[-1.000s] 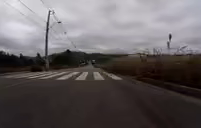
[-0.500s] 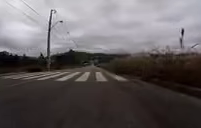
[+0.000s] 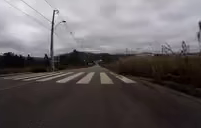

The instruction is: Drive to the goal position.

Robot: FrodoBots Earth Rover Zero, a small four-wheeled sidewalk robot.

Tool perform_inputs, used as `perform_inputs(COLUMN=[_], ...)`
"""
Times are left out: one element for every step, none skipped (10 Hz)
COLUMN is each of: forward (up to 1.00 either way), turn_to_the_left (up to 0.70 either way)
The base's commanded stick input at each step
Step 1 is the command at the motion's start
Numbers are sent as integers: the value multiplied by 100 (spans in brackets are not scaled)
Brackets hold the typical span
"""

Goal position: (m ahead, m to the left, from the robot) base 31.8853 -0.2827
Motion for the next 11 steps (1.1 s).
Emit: perform_inputs(forward=[70,70,70,70,70,70,70,70,70,70,70], turn_to_the_left=[0,0,0,0,0,0,0,0,0,8,14])
